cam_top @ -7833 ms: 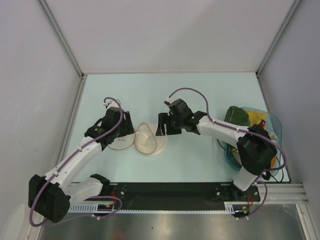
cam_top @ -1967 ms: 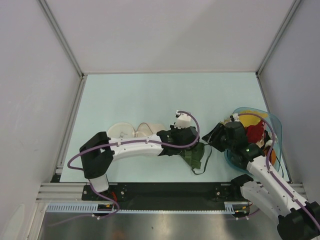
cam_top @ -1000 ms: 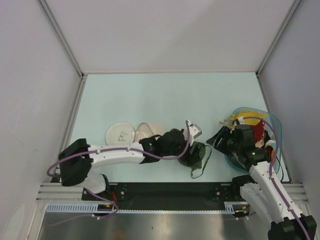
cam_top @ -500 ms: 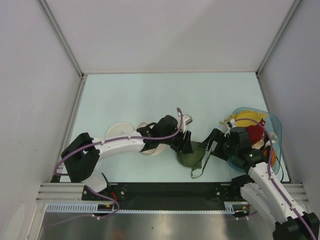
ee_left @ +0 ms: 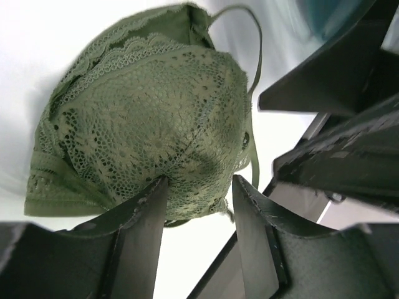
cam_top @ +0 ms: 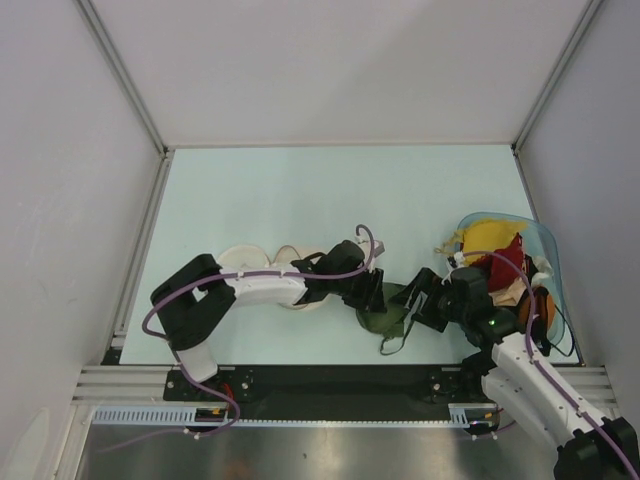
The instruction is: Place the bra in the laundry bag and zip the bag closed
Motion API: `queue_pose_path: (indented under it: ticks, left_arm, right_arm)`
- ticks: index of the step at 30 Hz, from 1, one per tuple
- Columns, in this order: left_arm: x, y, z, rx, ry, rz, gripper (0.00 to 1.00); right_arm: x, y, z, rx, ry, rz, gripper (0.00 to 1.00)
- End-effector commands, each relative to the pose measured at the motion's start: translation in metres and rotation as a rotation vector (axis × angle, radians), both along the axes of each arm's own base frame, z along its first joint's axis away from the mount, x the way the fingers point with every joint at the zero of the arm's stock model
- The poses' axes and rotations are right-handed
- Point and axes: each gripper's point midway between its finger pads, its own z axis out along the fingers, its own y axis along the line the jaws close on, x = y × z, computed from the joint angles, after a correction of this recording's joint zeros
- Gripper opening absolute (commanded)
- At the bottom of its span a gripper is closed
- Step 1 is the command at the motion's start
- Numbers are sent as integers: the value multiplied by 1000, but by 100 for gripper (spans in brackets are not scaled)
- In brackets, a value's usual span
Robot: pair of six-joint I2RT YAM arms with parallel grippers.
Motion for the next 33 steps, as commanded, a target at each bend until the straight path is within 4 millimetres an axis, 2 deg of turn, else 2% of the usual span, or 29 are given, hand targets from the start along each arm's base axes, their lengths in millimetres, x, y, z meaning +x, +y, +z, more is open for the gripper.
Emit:
queue_pose_path:
  ticks: [1,2,5,8,10,12,13,15,16,20,22,27,29,33]
  left_arm:
    - [30,-31,36,-110,-65,77,51]
    - [31,-34,33,-108,-57,80,51]
    - [37,-42,40,-128,-60,87,51]
    - [39,-40,43,-133,-67,107,52]
    - [37,-38,55,-151,-78,103,54]
    - [35,-29,57,-141,-101,108,58]
    - [33,-23,69,-149,-122,113,59]
    - [31,-9,68,-123,-145,122,62]
    - [27,-1,74,-118,-152,122,63]
    - [9,18,63,-82,-106,105,59]
    - [4,20,64,-94,-94,100,57]
    - [2,28,56,-69,-101,103,59]
    - [3,28,56,-62,-104,100,61]
    - [4,28,60,-62,-113,97,61]
  right_arm:
    - [9,-2,-3,4,-19,-57,100]
    - [7,-2,-5,1,-9,-57,100]
    - [8,-4,-8,-38,3,-73,100]
    - [11,-8,-11,-81,11,-97,100]
    - [12,-10,-11,-97,15,-106,100]
    - [15,-12,-9,-115,6,-114,99]
    - [16,-12,-8,-121,3,-114,97]
    - [20,-15,-4,-149,-9,-112,94]
    - [19,-16,-5,-166,-2,-109,90]
    - [22,-17,0,-190,-12,-100,81]
    - [24,-11,5,-168,-39,-92,71]
    - [31,3,12,-120,-79,-83,64]
    - [35,4,12,-125,-78,-95,63]
    - [46,1,13,-154,-97,-124,52]
